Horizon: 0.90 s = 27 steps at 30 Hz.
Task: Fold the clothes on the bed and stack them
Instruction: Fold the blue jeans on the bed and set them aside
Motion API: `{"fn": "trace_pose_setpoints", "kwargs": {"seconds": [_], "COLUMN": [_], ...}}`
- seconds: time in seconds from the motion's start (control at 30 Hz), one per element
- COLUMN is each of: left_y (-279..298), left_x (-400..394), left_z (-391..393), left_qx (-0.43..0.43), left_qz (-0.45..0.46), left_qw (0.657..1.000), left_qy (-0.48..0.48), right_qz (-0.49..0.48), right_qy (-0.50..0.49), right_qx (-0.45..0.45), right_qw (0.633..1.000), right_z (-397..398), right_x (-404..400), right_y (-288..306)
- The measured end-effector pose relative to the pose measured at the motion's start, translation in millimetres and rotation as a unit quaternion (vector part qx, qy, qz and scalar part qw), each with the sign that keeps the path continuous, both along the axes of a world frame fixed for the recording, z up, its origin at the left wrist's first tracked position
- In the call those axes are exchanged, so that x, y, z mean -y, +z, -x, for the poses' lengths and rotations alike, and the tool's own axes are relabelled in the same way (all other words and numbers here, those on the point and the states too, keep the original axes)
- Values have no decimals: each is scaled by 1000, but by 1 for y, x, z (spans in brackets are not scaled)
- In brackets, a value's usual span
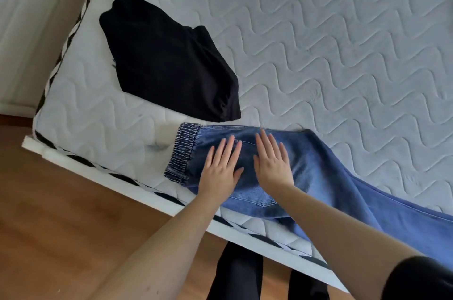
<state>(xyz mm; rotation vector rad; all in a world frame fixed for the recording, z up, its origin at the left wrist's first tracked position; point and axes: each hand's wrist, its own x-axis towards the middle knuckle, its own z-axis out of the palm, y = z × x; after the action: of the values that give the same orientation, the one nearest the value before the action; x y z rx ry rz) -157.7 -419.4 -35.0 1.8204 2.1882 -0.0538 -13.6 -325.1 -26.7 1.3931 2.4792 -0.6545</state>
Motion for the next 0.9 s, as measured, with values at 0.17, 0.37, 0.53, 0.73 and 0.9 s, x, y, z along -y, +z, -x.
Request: {"fn": "trace_pose_setpoints", "kwargs": {"seconds": [0.17, 0.37, 0.53, 0.73, 0.9], "left_y": [-20, -24, 6, 27, 35], "left_x": [6, -11, -25, -51, -71], "left_z": [6, 6, -25, -118, -224], "left_qx": [-29, -67, -89, 4, 43], "left_qz": [127, 263, 235, 169, 159], "left_qw": [991, 962, 968, 978, 957], "left_qy": [16, 9, 19, -126, -238], "right_qz": [57, 27, 28, 54, 88], "right_qy": [43, 88, 34, -89, -214], "right_qx": [109, 140, 132, 126, 131], "right_qw": [991, 986, 990, 987, 964], "right_z": [-42, -78, -123, -240, -330], "right_x": [-16, -35, -23, -2, 24], "right_y": [-32, -33, -10, 11, 19]}}
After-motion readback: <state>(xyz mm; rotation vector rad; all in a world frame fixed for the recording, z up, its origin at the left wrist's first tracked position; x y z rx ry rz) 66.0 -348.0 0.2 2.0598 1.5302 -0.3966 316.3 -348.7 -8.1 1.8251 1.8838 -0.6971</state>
